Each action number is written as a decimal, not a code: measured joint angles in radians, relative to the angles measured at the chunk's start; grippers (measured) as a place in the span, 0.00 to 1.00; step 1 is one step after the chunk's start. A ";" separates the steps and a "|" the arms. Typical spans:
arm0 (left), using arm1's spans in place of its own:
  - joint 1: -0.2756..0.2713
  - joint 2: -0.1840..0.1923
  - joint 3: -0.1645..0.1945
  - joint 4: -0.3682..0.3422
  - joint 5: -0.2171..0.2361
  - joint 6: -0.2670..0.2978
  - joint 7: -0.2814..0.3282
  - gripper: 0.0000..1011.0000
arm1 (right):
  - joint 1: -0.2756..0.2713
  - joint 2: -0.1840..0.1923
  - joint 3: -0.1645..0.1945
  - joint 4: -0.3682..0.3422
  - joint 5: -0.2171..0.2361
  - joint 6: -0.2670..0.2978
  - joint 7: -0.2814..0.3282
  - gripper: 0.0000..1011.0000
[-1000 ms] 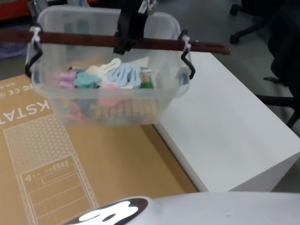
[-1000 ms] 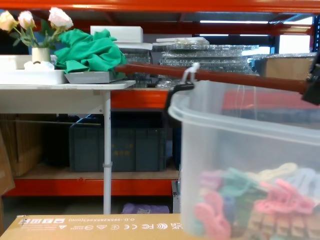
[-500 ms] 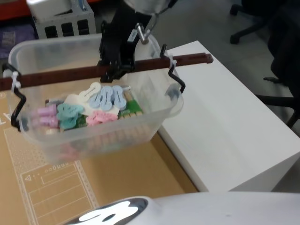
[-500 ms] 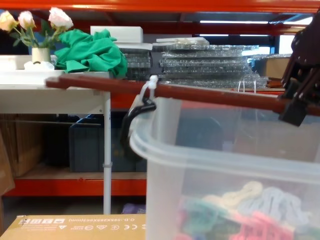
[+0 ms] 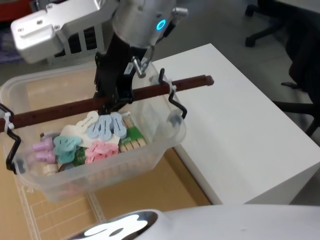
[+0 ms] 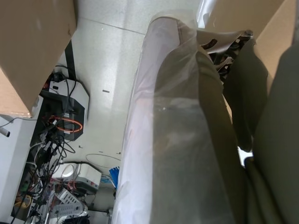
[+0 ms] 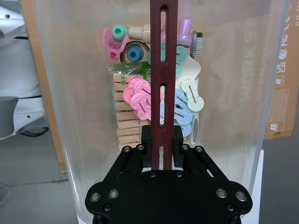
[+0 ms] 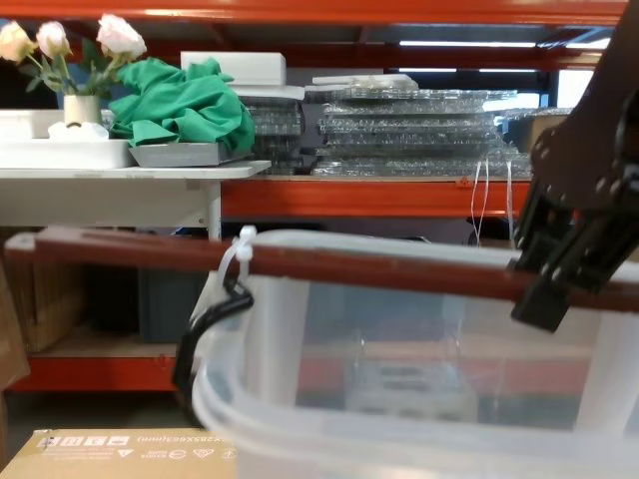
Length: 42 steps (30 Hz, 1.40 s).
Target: Use one hand to grasp the basket and place it at the designated location.
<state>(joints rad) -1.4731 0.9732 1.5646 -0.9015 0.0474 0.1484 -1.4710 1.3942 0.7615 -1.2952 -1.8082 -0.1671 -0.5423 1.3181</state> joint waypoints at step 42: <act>0.000 0.000 0.000 0.000 0.000 0.000 0.000 0.00 | -0.091 -0.086 -0.138 0.058 -0.197 0.017 -0.084 0.24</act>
<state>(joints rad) -1.4731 0.9732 1.5645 -0.9016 0.0474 0.1484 -1.4710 1.3028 0.6755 -1.4335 -1.7502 -0.3642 -0.5254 1.2341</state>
